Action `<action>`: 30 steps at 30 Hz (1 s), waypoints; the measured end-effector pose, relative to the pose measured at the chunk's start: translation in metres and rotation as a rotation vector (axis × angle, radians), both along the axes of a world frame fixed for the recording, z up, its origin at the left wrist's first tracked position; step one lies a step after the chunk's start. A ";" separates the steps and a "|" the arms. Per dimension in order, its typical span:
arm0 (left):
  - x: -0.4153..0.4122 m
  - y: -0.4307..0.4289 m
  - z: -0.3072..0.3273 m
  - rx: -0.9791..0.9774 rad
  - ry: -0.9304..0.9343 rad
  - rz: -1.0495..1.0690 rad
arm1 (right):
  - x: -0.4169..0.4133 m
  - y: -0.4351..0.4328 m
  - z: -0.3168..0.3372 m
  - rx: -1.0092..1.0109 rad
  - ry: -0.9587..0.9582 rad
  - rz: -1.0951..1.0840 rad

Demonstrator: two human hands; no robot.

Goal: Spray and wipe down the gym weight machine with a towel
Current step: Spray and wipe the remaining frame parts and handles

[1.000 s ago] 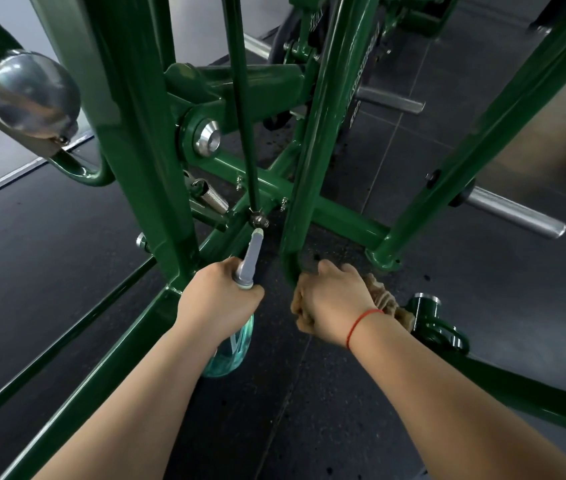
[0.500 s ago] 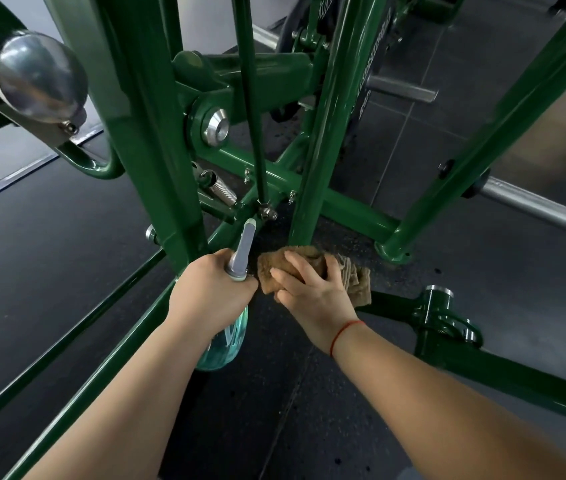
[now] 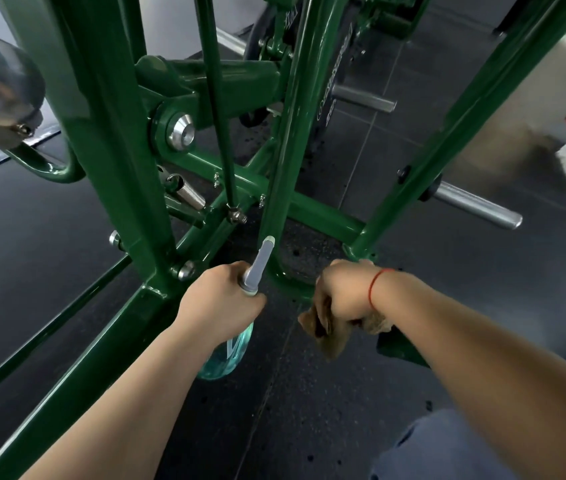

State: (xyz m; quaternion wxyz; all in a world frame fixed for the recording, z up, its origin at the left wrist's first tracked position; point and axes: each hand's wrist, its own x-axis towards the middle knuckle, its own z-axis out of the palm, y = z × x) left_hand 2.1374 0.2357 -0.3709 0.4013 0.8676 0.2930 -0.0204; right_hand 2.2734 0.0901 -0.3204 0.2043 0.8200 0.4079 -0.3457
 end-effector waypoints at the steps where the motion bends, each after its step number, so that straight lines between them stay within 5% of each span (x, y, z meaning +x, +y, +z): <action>1: 0.001 -0.002 -0.001 0.013 0.001 -0.008 | 0.006 -0.003 0.008 0.056 0.058 -0.096; 8: 0.008 -0.017 0.001 0.006 0.005 -0.056 | 0.039 -0.038 0.040 0.258 0.130 -0.476; 14: 0.013 -0.019 0.006 -0.086 -0.042 0.015 | 0.057 -0.044 0.050 0.370 0.156 -0.594; 21: 0.014 -0.007 0.036 -0.128 -0.187 0.117 | 0.037 -0.007 0.059 1.306 0.290 -1.139; 30: 0.028 -0.010 0.111 -0.050 -0.361 0.109 | 0.028 0.014 0.090 1.715 0.376 -1.346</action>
